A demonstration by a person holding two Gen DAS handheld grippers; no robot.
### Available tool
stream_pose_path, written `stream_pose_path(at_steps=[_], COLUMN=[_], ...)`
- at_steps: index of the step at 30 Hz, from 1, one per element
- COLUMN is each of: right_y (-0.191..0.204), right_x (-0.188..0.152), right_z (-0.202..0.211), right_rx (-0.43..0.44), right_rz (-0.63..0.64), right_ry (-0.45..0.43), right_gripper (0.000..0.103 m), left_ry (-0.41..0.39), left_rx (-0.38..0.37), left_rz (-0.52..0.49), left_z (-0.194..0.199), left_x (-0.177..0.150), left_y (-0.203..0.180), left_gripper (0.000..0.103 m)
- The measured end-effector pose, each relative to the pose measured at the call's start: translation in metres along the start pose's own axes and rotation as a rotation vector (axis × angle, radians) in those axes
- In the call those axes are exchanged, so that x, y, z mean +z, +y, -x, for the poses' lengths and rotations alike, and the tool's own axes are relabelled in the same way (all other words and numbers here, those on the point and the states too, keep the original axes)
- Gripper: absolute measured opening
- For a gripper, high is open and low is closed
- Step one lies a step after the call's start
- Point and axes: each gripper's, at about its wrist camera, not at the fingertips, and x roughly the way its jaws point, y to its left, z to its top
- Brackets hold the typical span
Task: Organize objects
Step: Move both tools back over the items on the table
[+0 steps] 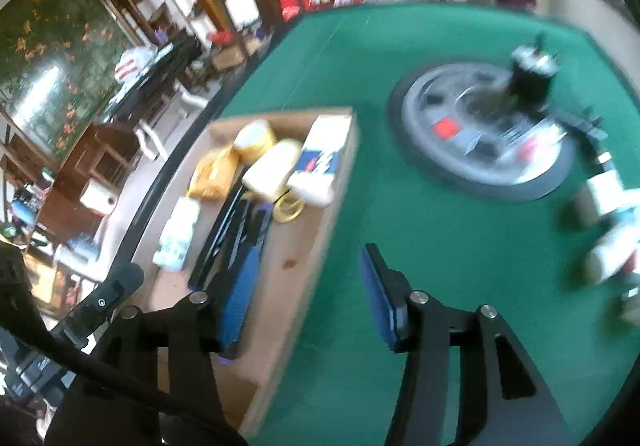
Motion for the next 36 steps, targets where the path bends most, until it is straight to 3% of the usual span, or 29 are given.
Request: stream_pose_path(at_steps=[4,7,11,12,15,16,19,23,27,32,36], right_y=[-0.010,-0.020,-0.053,-0.069,-0.134,-0.149,-0.194,-0.229,-0.249,-0.282,-0.288], right_x=[0.007,0.006,-0.010,-0.011,-0.003,-0.004,-0.010,-0.005,0.007,0.016,0.009], right_z=[0.042,0.079,0.126,0.128,0.116,0.117,0.125,0.130,0.126,0.129,0.123], right_rx=[-0.108,-0.214,-0.400,-0.417,-0.422,-0.406,-0.441,-0.426,-0.454,-0.379,-0.371], right_rz=[0.039,0.089,0.091,0.075,-0.086,-0.133,-0.269,-0.333,-0.331,-0.445,-0.457], right_ry=[-0.106,-0.238,-0.521,-0.522,-0.323,-0.311,-0.333,-0.371,-0.422,-0.459,-0.473], right_gripper=[0.069,0.071,0.101,0.103,0.103,0.103,0.103,0.103,0.103,0.103,0.103], left_ry=[0.006,0.010,-0.004,-0.008,0.000,0.007,0.016,0.021,-0.033,-0.068,-0.063], left_rx=[-0.008,-0.024,-0.042,-0.047,-0.064,-0.070,-0.079,-0.081,-0.062,-0.022,-0.012], left_rz=[-0.029,-0.059,-0.115,-0.129,-0.168,-0.181,-0.205,-0.198,-0.221,-0.237,-0.225], left_z=[0.000,0.000,0.004,0.004,0.004,0.003,0.002,0.012,0.037,0.053,0.053], left_x=[-0.004,-0.008,-0.012,-0.013,-0.018,-0.020,-0.026,-0.029,-0.032,-0.027,-0.022], left_y=[-0.011,-0.022,-0.041,-0.046,-0.062,-0.067,-0.079,-0.093,-0.104,-0.106,-0.107], left_gripper=[0.058,0.058,0.058,0.058,0.058,0.058,0.058,0.058,0.058,0.058,0.058])
